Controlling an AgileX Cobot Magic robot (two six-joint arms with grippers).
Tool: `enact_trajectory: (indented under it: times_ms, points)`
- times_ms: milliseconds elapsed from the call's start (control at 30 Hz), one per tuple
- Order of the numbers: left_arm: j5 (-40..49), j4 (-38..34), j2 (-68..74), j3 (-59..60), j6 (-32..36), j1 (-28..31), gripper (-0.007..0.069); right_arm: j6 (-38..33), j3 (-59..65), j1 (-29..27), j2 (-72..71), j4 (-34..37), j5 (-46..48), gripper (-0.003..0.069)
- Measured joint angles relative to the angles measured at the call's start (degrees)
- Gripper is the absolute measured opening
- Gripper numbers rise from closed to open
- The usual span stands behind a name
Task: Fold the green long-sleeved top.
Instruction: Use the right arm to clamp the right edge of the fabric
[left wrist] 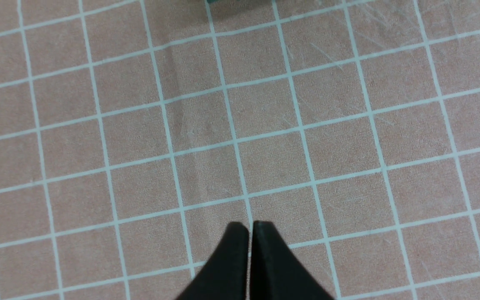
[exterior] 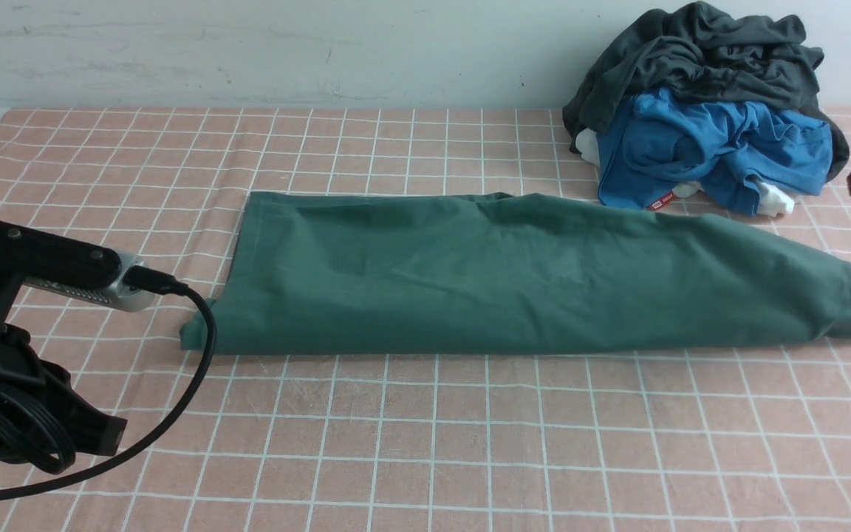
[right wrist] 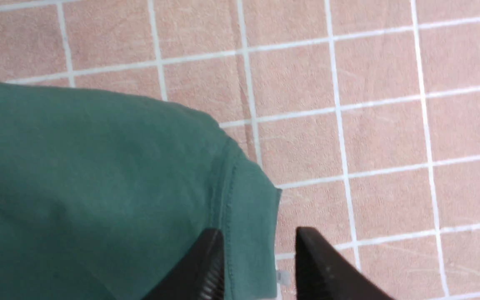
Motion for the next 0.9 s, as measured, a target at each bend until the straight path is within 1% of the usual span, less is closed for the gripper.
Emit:
enact_trajectory:
  times_ms: [67,133,233,333,367,467,500,533,567,600,633,667,700,733,767,800,833,867,900]
  points:
    - [0.00,0.00,0.00,0.00,0.00,0.00,-0.0003,-0.59,1.60,-1.18,0.75,1.65,-0.08,0.0344]
    - [0.00,0.00,0.00,0.00,0.00,0.00,-0.0003,-0.64,3.80,-1.84,2.22,2.33,-1.39,0.0395]
    - [-0.04,0.05,0.00,0.00,0.00,0.00,-0.0003,0.00,5.78,-1.99,4.73,2.39,-3.58,0.0415]
    - [-0.11,0.05,0.00,0.00,0.00,0.00,-0.0003,0.00,6.11,-1.59,7.38,3.28,-4.38,0.0405]
    - [-0.23,0.05,0.00,0.00,0.00,0.00,-0.0003,0.00,6.11,-1.06,7.43,3.45,-4.75,0.0393]
    - [-0.72,0.05,0.00,0.00,0.00,0.00,-0.0003,-0.76,6.11,0.43,7.43,3.45,-5.30,0.0316]
    - [-0.72,0.05,0.00,0.00,0.00,0.00,-0.0003,-0.85,6.11,0.51,7.43,3.45,-5.30,0.0316]
    - [-0.88,0.05,0.00,0.00,0.00,0.00,-0.0003,-1.28,6.11,1.27,7.43,3.45,-5.42,0.0248]
    - [-0.88,0.05,0.00,0.00,0.00,0.00,-0.0003,-1.33,6.11,1.34,7.43,3.45,-5.42,0.0239]
    - [-0.88,0.05,0.00,0.00,0.00,0.00,-0.0003,-1.88,6.11,1.53,7.48,3.45,-5.43,0.0179]
    - [-0.88,0.05,0.00,0.00,0.00,0.00,-0.0003,-2.52,6.11,1.60,7.48,3.45,-5.43,0.0134]
    - [-0.88,0.05,0.00,0.00,0.00,0.00,-0.0003,-3.14,6.03,1.60,7.48,3.25,-5.43,0.0106]
    - [-0.88,0.05,0.00,0.00,0.00,0.00,-0.0003,-4.12,5.83,1.60,7.48,2.42,-5.23,0.0052]
    - [-0.88,0.05,0.00,0.00,0.00,0.00,-0.0003,-4.62,5.41,1.55,7.43,0.99,-4.46,0.0031]
    - [-0.88,0.05,0.00,0.00,0.00,0.00,-0.0003,-4.68,4.86,1.55,7.26,-1.07,-3.52,0.0022]
    - [-0.88,0.05,0.00,0.00,0.00,0.00,-0.0003,-4.68,4.73,1.55,7.19,-1.38,-3.52,0.0022]
    - [-0.32,0.05,0.00,0.00,0.00,0.00,-0.0003,-3.59,2.63,1.23,6.51,-7.14,-0.78,0.0020]
    - [-0.14,0.05,0.00,0.00,0.00,0.00,-0.0003,-3.31,2.05,1.23,6.30,-8.54,0.24,0.0020]
    - [0.37,0.05,0.00,0.00,0.00,0.00,-0.0003,-2.30,0.11,1.01,5.52,-13.27,1.99,0.0020]
